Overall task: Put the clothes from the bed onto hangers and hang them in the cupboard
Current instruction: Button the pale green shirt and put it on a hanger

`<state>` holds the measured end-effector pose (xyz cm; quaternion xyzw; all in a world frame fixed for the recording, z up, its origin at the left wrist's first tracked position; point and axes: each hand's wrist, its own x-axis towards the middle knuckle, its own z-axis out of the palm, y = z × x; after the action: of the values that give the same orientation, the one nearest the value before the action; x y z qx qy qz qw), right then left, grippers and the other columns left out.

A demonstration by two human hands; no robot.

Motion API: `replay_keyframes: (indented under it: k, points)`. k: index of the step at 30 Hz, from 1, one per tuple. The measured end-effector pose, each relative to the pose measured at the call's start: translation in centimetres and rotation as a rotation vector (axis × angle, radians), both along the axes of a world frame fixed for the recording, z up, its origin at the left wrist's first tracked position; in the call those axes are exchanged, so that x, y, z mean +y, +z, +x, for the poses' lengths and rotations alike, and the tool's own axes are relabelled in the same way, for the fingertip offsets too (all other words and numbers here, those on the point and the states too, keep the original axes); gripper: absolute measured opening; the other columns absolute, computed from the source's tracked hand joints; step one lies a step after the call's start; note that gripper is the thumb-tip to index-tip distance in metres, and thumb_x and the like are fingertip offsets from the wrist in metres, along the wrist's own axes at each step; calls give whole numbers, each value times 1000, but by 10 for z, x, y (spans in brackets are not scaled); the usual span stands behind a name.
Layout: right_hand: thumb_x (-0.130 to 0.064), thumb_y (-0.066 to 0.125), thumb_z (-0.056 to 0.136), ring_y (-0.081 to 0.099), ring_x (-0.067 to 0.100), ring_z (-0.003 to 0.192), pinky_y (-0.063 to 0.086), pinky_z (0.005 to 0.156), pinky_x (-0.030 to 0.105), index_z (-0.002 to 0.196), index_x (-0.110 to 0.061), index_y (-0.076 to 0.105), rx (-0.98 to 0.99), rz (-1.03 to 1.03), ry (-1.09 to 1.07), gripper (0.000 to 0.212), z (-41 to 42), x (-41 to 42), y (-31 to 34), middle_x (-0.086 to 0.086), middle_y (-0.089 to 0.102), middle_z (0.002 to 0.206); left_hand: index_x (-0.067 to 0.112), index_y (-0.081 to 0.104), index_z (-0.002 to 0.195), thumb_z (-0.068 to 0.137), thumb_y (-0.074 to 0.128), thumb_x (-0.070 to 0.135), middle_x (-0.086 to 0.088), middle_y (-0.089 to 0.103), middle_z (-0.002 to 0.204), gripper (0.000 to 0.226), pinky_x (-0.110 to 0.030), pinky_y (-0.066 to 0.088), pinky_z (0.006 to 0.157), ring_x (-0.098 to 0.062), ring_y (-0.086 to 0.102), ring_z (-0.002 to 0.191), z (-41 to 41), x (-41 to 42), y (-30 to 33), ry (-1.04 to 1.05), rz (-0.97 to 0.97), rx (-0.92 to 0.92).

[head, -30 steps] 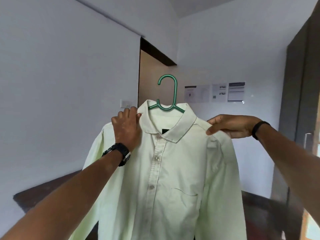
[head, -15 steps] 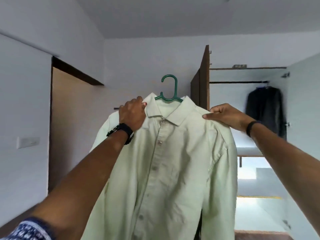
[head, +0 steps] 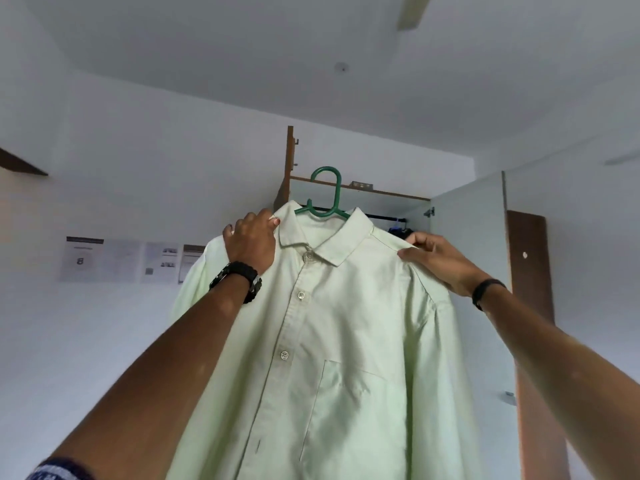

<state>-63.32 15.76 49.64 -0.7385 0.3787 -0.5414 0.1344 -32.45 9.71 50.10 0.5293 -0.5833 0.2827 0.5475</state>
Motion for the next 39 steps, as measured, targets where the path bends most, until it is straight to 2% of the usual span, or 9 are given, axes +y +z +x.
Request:
replay_keyframes:
  k: [3,6,12,17,23,27,31,35,39]
  points:
    - [-15,61,91,59,12,67,48,64,22,81,-14,59,-48,-79,-50,10,-52,-38,10,1,64,80,12,56,117,103,32,27,-15,59,113,31,-46,30,100,-35,53,108,-62,-44,9,-19,19,47]
    - [-14,62,91,61,7,61,48,62,20,79,-14,63,-103,-136,-79,12,-99,-77,14,-1,66,75,12,53,123,103,33,27,-15,56,117,33,-44,33,96,-35,53,109,-119,-90,8,2,52,55]
    - [-16,65,89,58,14,64,47,62,23,85,-4,64,-118,-244,-163,13,-157,-162,18,6,64,76,6,45,125,103,34,24,-15,48,126,31,-46,38,91,-35,50,113,-203,-194,-9,35,137,137]
    - [-18,67,87,57,14,70,46,68,27,81,-11,65,-82,-333,-300,9,-197,-260,21,3,64,77,3,40,126,100,33,17,-14,40,133,30,-47,40,88,-37,45,116,-270,-305,-19,-211,152,310]
    - [-15,66,85,50,9,63,38,56,15,66,-22,57,-80,-428,-457,22,-234,-382,44,-3,56,66,1,47,120,100,39,19,-18,47,126,28,-46,41,93,-39,49,112,-352,-433,-7,-620,102,393]
    - [-15,64,87,49,3,64,36,57,13,72,-17,58,-141,-484,-530,16,-267,-469,59,-8,55,66,4,49,125,101,31,23,-15,49,130,35,-40,35,99,-32,44,120,-403,-524,5,-765,152,322]
    - [-16,63,87,49,12,68,35,53,9,80,-10,60,-209,-516,-580,10,-304,-554,61,3,56,74,11,33,142,98,38,20,-11,40,143,45,-39,33,106,-30,38,130,-446,-595,0,-758,58,192]
    - [-15,62,88,47,8,65,35,50,3,81,-10,59,-259,-538,-584,9,-338,-637,61,3,55,77,11,11,151,100,36,29,-10,23,154,59,-41,33,105,-34,36,132,-487,-670,-4,-666,129,39]
    - [-15,61,88,50,14,73,35,53,9,83,-9,60,-236,-533,-570,8,-378,-730,61,5,58,81,5,20,145,100,35,35,-11,29,150,56,-46,42,94,-37,45,122,-524,-756,5,-505,103,23]
